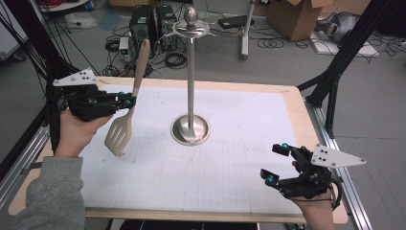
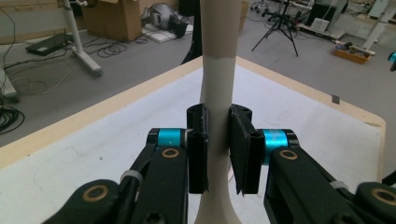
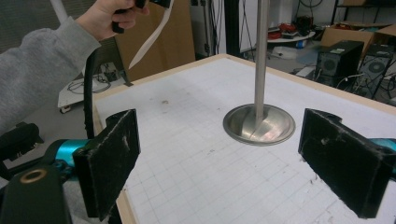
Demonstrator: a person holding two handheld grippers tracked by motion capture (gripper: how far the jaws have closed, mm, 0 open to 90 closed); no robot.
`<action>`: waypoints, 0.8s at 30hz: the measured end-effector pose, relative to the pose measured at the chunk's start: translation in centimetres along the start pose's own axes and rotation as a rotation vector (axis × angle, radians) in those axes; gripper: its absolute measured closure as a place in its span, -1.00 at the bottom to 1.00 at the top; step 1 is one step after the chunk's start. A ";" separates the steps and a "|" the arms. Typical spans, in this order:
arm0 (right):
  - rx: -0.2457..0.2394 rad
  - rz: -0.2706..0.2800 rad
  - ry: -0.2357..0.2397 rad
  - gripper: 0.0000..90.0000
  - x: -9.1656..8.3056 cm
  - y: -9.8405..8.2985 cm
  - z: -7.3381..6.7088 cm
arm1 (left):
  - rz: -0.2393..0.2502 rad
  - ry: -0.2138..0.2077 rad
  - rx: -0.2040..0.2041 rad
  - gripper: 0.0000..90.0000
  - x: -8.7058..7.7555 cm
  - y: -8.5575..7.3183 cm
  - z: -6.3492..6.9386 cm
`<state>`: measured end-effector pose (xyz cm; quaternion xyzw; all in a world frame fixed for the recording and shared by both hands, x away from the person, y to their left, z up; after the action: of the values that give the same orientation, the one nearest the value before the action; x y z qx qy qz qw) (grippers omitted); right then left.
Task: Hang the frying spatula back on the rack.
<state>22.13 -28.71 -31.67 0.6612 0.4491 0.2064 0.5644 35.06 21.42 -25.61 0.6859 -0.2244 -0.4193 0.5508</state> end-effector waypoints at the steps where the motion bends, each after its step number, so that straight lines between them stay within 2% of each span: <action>1: 0.002 0.001 0.000 -0.74 -0.1 0.0 0.0 | 0.003 -0.002 0.002 0.73 0.0 0.2 0.1; 9: 0.002 0.005 0.000 -0.74 -0.2 0.0 0.0 | 0.003 -0.009 0.015 0.73 -0.2 1.1 0.2; 11: 0.003 0.007 0.000 -0.74 -0.2 0.0 0.0 | 0.012 -0.007 0.002 0.73 0.0 1.3 0.4; 19: 0.003 0.006 0.002 -0.74 -0.3 0.0 0.0 | 0.009 -0.019 0.024 0.73 0.5 2.2 0.9; 24: 0.002 0.011 -0.001 -0.74 -0.5 0.0 0.0 | 0.010 -0.023 0.018 0.73 0.8 2.3 0.8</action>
<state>21.82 -29.14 -31.57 0.6643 0.4454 0.2087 0.5628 35.18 19.68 -23.72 0.6848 -0.2377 -0.4224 0.5441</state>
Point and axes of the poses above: each handheld gripper's, and its own axes: x roughly forward along the jaws, y roughly out of its top, z roughly to its right, the point moved 2 cm from there along x, roughly forward along the jaws, and after that the axes turned 9 degrees about x, right-handed, at the moved point
